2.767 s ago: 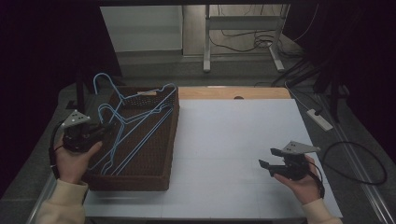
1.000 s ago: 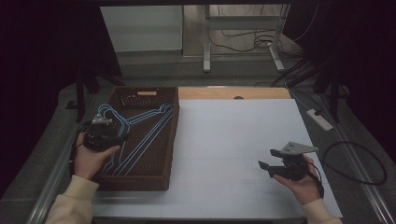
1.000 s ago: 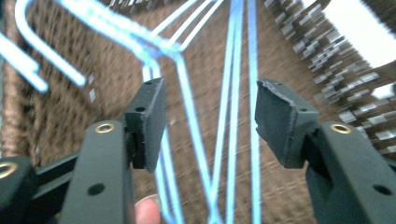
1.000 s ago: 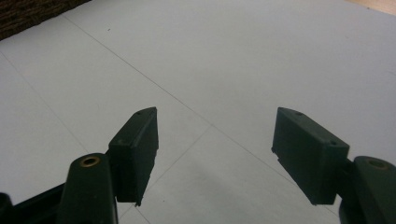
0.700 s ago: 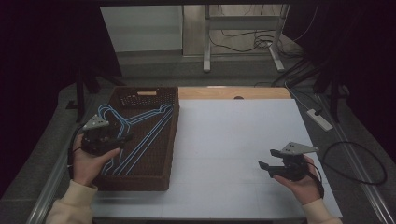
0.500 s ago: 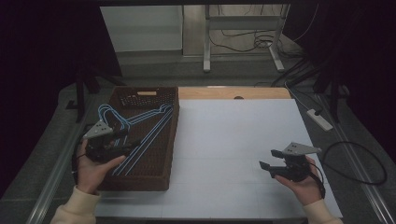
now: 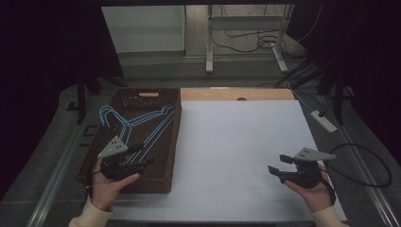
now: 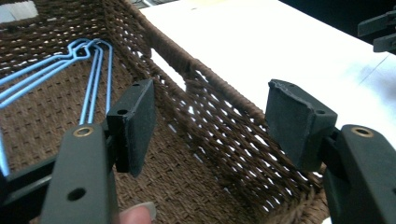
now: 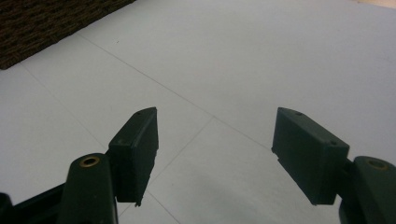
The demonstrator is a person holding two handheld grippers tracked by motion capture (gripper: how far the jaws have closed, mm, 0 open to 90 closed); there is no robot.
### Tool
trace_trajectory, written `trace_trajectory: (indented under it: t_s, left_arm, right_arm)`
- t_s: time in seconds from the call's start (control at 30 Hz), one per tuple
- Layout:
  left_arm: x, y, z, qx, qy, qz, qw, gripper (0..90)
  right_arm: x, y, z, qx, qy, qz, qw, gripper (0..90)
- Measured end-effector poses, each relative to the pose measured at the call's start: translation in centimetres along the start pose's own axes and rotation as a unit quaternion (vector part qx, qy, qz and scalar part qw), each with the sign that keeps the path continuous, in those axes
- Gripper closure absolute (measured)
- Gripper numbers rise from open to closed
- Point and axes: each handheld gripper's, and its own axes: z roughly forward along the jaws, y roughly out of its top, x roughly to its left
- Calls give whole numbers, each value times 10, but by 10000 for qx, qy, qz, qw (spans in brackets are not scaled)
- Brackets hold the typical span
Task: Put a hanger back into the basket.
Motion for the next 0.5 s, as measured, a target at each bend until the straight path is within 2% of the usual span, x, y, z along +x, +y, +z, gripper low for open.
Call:
trace_trajectory:
  t_s: [0.23, 0.5]
  left_arm:
    - [-7, -8, 4, 11, 35, 140, 9999, 345]
    - [-7, -8, 3, -23, 52, 166, 9998, 343]
  right_arm:
    - [-2, -4, -1, 8, 9, 49, 10000, 320]
    - [-2, -4, 0, -7, 19, 44, 10000, 320]
